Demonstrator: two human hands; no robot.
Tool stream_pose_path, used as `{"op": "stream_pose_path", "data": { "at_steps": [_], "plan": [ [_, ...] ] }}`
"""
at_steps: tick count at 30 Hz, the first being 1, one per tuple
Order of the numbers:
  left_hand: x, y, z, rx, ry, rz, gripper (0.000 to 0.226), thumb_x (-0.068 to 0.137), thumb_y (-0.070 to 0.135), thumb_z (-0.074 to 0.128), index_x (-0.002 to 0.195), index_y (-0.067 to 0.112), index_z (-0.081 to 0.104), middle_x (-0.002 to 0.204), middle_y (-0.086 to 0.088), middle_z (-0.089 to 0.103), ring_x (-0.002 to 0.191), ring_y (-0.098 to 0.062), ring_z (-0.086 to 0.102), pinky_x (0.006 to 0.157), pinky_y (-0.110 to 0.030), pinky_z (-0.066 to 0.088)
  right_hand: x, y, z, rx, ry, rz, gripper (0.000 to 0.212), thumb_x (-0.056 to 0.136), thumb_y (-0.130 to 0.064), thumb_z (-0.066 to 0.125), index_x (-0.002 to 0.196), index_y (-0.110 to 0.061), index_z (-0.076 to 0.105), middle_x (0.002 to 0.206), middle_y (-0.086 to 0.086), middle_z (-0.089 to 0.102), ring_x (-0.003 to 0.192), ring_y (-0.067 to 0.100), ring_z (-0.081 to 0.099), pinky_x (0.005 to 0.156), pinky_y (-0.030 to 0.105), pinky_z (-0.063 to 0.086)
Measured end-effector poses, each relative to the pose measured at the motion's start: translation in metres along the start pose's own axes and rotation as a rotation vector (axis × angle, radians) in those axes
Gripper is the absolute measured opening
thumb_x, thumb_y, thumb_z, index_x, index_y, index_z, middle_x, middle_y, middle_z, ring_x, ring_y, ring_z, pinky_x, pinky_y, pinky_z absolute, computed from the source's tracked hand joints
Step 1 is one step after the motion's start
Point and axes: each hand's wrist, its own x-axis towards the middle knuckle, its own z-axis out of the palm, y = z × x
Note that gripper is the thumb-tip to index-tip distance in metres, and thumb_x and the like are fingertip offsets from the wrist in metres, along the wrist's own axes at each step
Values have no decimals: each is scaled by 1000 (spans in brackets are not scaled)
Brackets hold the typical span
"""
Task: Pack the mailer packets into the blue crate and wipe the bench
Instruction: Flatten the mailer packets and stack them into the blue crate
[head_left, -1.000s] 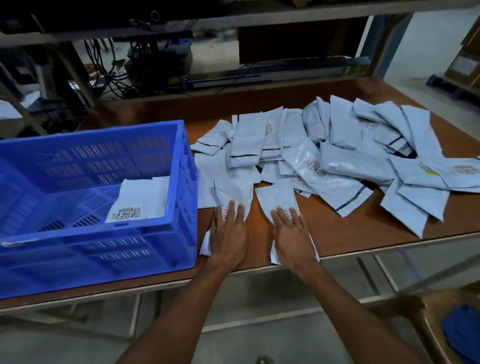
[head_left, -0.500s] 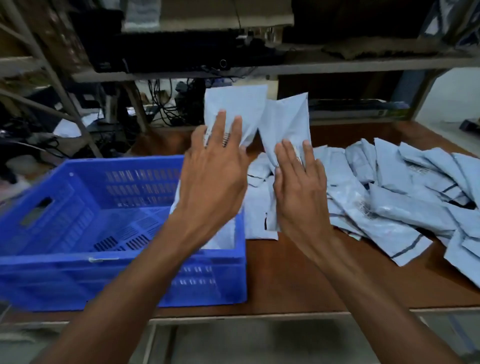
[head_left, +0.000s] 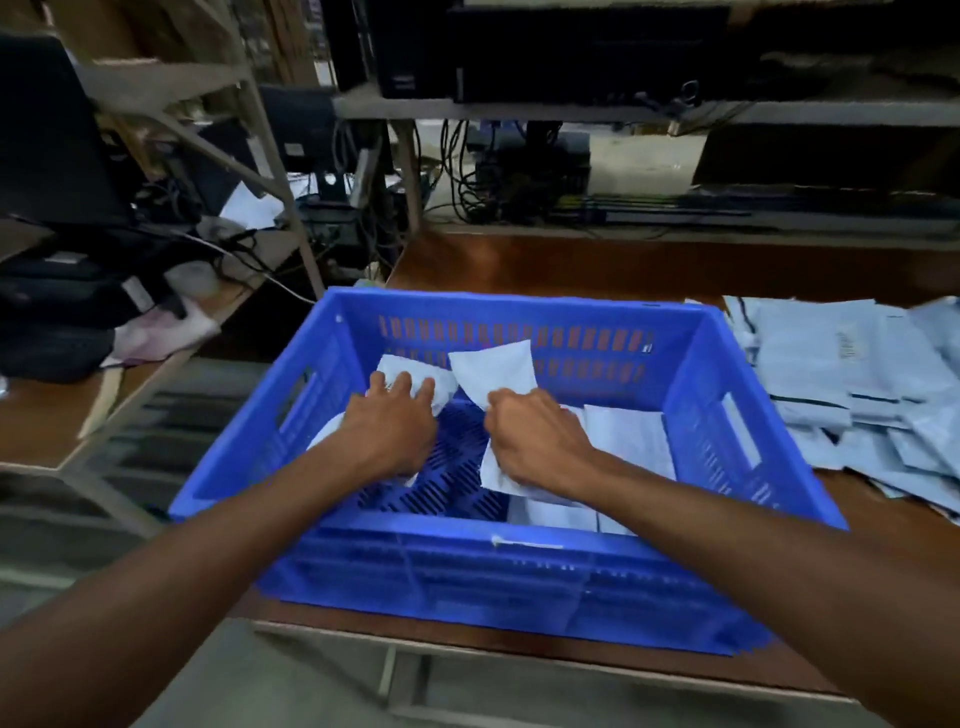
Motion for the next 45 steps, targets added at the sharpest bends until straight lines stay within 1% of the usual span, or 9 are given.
{"op": "stream_pose_path", "data": {
  "at_steps": [4, 8, 10, 15, 27, 31, 36, 40, 45],
  "plan": [
    [28, -18, 23, 65, -257, 121, 56, 101, 31, 34, 154, 21, 20, 161, -12, 12, 143, -44, 16, 112, -57, 26, 35, -20, 28, -43, -216, 54, 5, 92, -13, 47, 90, -10, 49, 114, 19, 60, 110, 42, 53, 72, 40, 35],
    [40, -20, 24, 80, -548, 199, 67, 98, 51, 25, 158, 24, 13, 164, -12, 14, 145, -33, 27, 112, -43, 30, 59, -29, 55, -175, -574, 2, 36, 99, -18, 38, 131, -15, 54, 137, 14, 52, 121, 37, 50, 98, 47, 41],
    [44, -27, 24, 71, -555, 204, 72, 100, 54, 32, 158, 16, 10, 163, -15, 16, 143, -33, 31, 102, -38, 34, 67, -22, 59, -152, -597, 10, 44, 100, -24, 33, 140, -10, 45, 150, 16, 40, 131, 37, 41, 105, 47, 35],
    [49, -36, 38, 146, -605, 319, 114, 82, 73, 56, 156, 25, -16, 158, -2, -33, 149, -35, -16, 119, -51, 10, 74, 14, 72, -302, -676, 1, 110, 81, -65, 58, 154, -30, -17, 161, 2, -26, 149, 33, -19, 118, 59, -4],
    [61, -43, 52, 174, -579, 240, 124, 76, 83, 52, 150, 25, -30, 158, -4, -33, 149, -36, -18, 119, -58, 10, 79, 25, 79, -338, -673, -38, 111, 79, -80, 49, 153, -31, -18, 161, 7, -25, 149, 40, -13, 117, 62, -5],
    [67, -27, 8, 127, -288, 251, 108, 84, 77, 46, 155, 26, -16, 164, -4, -18, 151, -36, -4, 116, -60, 21, 78, 38, 16, -319, -319, -164, 79, 92, -60, 51, 155, -23, 21, 163, 8, 19, 146, 34, 26, 117, 63, 12],
    [62, 61, -70, -219, 228, 369, 79, 91, 53, 57, 154, 19, 24, 159, -13, 25, 141, -36, 33, 110, -53, 35, 44, 109, -101, -85, 291, -141, 38, 92, -32, 58, 129, -22, 60, 129, 5, 64, 119, 27, 58, 102, 43, 45],
    [42, 171, -117, -408, 402, 497, 65, 90, 49, 60, 145, 21, 41, 146, -12, 44, 129, -36, 45, 104, -50, 41, -25, 211, -163, 96, 469, 32, 29, 89, -24, 60, 116, -18, 69, 113, 5, 72, 106, 20, 66, 97, 36, 51],
    [11, 320, -141, -376, 333, 550, 64, 91, 52, 54, 145, 22, 40, 146, -10, 44, 131, -36, 43, 103, -51, 41, -122, 341, -157, 88, 474, 296, 21, 90, -15, 60, 107, -12, 72, 109, 8, 73, 101, 24, 66, 91, 29, 49]
  ]
}}
